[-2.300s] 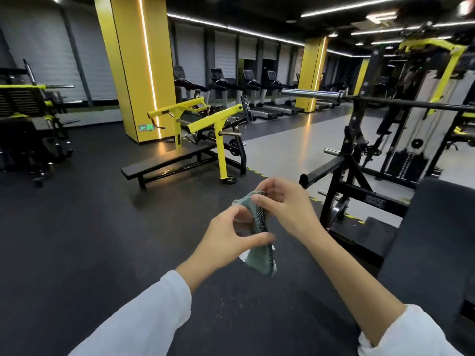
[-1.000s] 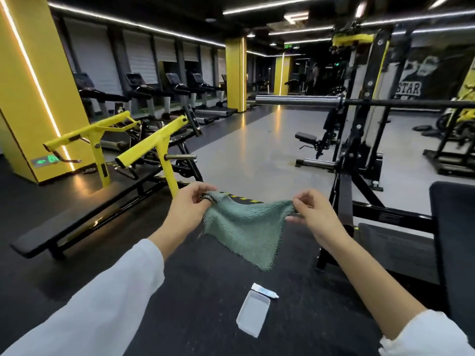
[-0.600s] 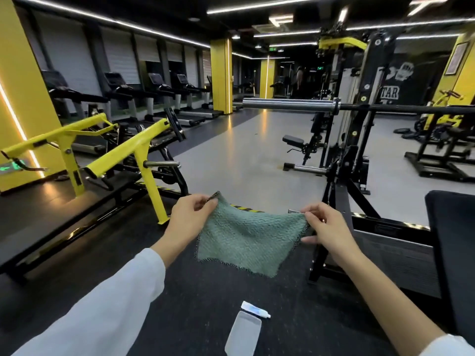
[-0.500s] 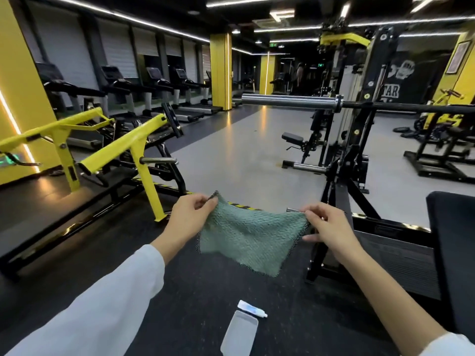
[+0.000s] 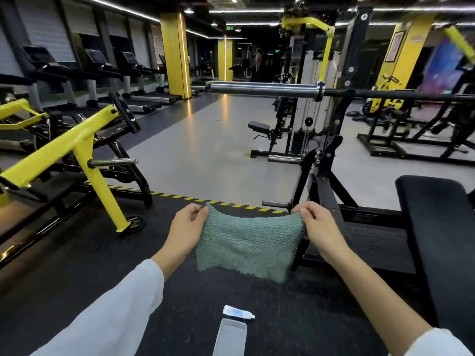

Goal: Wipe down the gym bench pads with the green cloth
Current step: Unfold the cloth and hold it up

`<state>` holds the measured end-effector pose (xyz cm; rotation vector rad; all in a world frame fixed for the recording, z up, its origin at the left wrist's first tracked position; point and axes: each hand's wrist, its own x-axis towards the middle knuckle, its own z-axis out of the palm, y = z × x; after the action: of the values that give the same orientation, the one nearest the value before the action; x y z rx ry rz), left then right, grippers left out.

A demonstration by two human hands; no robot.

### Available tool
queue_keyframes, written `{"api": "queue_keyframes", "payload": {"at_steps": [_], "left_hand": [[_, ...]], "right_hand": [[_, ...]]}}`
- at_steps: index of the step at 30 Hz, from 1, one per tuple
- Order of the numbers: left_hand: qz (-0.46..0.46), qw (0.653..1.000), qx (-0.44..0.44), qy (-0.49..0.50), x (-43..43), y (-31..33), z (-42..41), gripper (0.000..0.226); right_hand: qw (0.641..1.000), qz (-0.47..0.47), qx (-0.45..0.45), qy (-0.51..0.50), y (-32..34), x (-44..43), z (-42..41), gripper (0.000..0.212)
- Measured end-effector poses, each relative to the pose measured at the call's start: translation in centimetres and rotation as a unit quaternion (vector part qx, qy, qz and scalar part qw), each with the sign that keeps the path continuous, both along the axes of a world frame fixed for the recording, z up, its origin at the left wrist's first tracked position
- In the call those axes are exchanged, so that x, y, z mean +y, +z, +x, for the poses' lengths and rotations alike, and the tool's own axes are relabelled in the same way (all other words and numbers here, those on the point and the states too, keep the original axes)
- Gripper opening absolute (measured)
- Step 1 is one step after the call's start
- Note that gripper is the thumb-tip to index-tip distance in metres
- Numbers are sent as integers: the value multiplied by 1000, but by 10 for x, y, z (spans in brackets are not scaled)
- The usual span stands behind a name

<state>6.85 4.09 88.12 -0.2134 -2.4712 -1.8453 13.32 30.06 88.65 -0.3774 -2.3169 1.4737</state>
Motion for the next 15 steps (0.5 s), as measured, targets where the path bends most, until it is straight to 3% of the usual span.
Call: {"api": "queue_keyframes", "payload": {"at_steps": [5,8,11,15], "left_hand": [[15,997,16,-76,-28,-2,-42,13],[-21,985,63,-160,-48,4,-72,36],[-59,971,42,-230,-58,15,-92,51],[-77,964,34,-251,-60,17,-110,41]], "right_hand": [[997,-77,-3,24,-2,-30,-17,24],[997,-72,17,14,-3,-41,-23,30],[997,-77,12,19,1,-54,-24,29],[995,-94,-23,17,8,-69,-17,14]]}}
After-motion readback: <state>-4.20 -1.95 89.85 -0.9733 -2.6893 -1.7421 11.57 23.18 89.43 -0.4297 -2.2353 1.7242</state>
